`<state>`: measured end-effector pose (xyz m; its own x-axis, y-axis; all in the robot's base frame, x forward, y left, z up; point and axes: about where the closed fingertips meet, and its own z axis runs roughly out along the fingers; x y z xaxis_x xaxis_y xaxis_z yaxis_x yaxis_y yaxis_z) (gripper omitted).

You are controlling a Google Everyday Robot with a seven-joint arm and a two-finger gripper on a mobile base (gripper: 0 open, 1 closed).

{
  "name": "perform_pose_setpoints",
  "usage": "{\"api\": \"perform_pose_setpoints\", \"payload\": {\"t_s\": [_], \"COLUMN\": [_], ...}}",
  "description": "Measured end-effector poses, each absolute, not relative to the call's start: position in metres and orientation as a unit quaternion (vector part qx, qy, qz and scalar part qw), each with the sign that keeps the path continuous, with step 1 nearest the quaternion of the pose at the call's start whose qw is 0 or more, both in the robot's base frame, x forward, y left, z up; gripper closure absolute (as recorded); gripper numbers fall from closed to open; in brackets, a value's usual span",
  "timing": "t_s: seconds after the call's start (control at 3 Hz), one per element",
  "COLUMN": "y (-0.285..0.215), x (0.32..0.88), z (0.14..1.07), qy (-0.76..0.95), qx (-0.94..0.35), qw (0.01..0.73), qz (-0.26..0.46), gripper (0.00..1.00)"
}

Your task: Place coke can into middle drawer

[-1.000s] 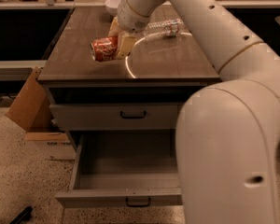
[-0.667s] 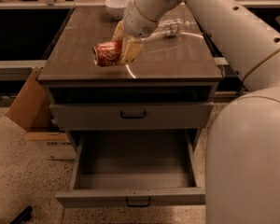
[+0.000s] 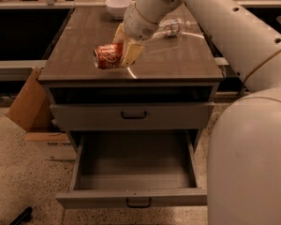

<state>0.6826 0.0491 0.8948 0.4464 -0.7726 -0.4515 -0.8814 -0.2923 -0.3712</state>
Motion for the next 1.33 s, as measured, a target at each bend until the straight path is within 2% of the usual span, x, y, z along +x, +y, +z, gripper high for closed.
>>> {"api": "perform_pose_setpoints", "payload": {"t_s": [0.67, 1.0, 1.33], "y": [0.026, 0.014, 0.015], "x": [0.623, 0.587, 0.586], "z": [0.877, 0.832, 0.829], "qy": [0.561, 0.595, 0.596], "qx": [-0.775, -0.755, -0.755], "qw": [0.274, 0.247, 0.244], "qz": [0.1, 0.122, 0.123], "gripper": [1.0, 1.0, 1.0]}}
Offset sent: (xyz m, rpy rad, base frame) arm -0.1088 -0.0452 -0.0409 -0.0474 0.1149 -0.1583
